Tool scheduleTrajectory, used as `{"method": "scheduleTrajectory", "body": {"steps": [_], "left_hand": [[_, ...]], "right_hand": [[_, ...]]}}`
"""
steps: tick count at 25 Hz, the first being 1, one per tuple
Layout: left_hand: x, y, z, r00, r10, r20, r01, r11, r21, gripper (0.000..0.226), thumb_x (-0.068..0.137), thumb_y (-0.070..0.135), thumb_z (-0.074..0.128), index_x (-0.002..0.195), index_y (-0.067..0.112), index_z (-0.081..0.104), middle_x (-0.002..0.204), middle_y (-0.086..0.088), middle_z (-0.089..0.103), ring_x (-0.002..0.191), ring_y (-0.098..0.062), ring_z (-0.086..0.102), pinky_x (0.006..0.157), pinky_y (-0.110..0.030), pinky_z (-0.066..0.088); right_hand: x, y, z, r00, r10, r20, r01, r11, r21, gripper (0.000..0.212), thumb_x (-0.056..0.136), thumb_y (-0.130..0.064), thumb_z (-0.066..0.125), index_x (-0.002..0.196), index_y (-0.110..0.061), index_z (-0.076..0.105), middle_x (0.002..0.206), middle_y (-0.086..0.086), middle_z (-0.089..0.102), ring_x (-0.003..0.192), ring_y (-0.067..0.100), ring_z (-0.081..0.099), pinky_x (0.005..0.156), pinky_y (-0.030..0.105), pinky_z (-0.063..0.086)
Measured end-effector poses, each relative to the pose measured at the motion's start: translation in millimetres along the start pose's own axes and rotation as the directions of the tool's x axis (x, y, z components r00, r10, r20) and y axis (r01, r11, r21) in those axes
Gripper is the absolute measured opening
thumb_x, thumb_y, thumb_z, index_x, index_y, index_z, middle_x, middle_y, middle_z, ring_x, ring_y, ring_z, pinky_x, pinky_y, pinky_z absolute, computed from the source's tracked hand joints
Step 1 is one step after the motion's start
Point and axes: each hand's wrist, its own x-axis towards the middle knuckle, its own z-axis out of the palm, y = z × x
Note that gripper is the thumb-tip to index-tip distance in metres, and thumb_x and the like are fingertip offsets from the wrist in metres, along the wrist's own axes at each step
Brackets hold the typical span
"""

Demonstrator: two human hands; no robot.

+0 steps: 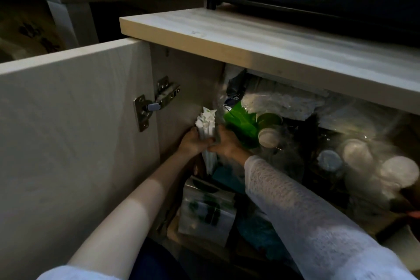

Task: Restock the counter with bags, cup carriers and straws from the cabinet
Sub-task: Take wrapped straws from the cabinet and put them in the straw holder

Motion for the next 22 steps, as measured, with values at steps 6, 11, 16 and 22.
{"method": "scheduleTrajectory", "body": {"steps": [6,11,16,22], "left_hand": [[14,-7,10,0.999,-0.028,0.037,0.035,0.978,-0.207,0.071,0.076,-0.002,0.073,0.140,-0.003,0.042,0.136,-0.020,0.054,0.125,-0.028,0.053,0.108,-0.040,0.041],[15,-7,23,0.999,-0.038,-0.005,0.036,0.973,-0.226,0.061,0.085,0.002,0.066,0.141,0.002,0.042,0.137,-0.016,0.053,0.127,-0.024,0.052,0.107,-0.027,0.038],[14,-15,24,1.000,-0.001,-0.014,-0.002,0.976,-0.218,0.060,0.082,-0.002,0.069,0.137,0.001,0.046,0.132,-0.015,0.058,0.123,-0.024,0.055,0.090,-0.014,0.040],[7,-18,20,0.999,0.041,-0.030,-0.044,0.989,-0.139,0.056,0.078,0.003,0.074,0.130,0.000,0.054,0.125,-0.014,0.063,0.117,-0.023,0.058,0.090,-0.017,0.042]], "right_hand": [[47,25,34,0.999,-0.045,0.015,0.043,0.993,0.107,0.110,0.043,-0.035,0.087,0.141,-0.010,0.043,0.134,0.010,0.056,0.125,0.026,0.053,0.103,0.041,0.046],[36,12,21,0.997,-0.021,0.078,0.002,0.971,0.241,0.097,0.062,-0.003,0.086,0.145,-0.009,0.037,0.128,0.015,0.058,0.105,0.020,0.062,0.077,0.030,0.057],[25,24,22,0.989,-0.034,0.145,-0.012,0.952,0.306,0.089,0.074,0.014,0.071,0.148,-0.007,0.026,0.111,0.017,0.056,0.066,0.001,0.057,0.043,0.010,0.045],[18,20,21,0.993,-0.019,0.113,-0.021,0.940,0.341,0.070,0.072,0.012,0.075,0.135,0.001,0.047,0.095,0.003,0.061,0.064,-0.002,0.058,0.043,0.006,0.042]]}}
